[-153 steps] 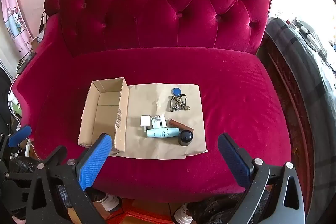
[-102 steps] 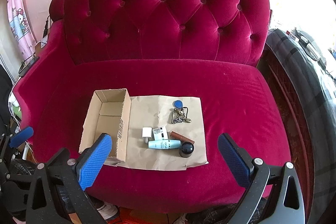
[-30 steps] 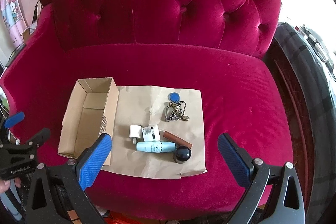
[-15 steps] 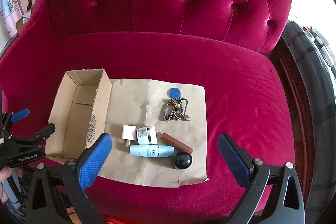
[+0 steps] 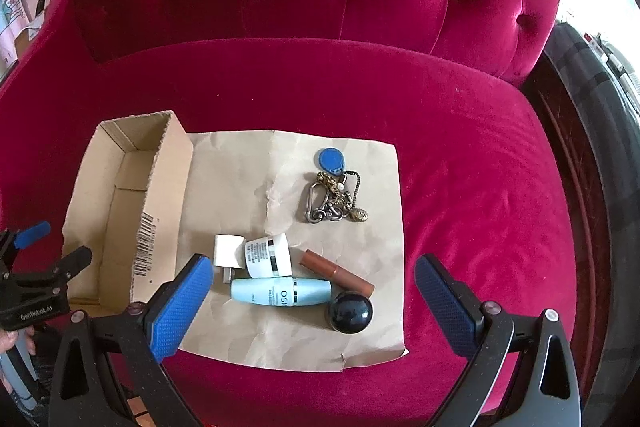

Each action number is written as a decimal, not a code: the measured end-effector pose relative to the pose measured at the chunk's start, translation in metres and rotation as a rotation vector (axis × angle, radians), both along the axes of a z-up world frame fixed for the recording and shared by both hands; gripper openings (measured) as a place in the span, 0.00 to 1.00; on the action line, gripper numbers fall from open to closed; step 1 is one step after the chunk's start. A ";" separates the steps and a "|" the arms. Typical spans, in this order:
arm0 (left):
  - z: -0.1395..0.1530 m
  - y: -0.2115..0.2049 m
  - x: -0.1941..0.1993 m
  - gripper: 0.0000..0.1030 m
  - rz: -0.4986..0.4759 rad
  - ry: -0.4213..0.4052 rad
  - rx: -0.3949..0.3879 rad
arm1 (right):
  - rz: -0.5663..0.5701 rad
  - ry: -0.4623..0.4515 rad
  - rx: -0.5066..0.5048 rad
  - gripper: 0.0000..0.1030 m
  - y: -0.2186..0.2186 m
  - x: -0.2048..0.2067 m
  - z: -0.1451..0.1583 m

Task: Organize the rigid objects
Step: 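Move the left tool to the cardboard box wall while the right tool approaches the objects, then grip the box wall with the left tool while the right tool grasps the black knob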

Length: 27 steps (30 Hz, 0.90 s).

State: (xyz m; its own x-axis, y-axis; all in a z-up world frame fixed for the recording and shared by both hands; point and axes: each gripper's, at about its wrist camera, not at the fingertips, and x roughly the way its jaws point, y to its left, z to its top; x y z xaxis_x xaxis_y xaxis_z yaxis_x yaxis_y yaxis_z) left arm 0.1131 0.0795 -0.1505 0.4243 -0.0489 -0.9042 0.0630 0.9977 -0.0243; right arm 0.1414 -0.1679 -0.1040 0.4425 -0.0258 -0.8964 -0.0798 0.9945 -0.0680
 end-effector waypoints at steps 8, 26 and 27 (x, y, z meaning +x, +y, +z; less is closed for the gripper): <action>-0.008 0.002 0.005 0.24 -0.020 0.057 -0.018 | -0.007 0.018 -0.012 1.00 -0.001 0.003 -0.008; -0.017 -0.009 0.006 0.04 0.013 0.038 0.040 | -0.049 0.052 -0.028 1.00 -0.017 0.007 -0.019; -0.019 -0.010 0.006 0.04 0.015 0.041 0.041 | -0.054 0.054 -0.027 1.00 -0.019 0.007 -0.020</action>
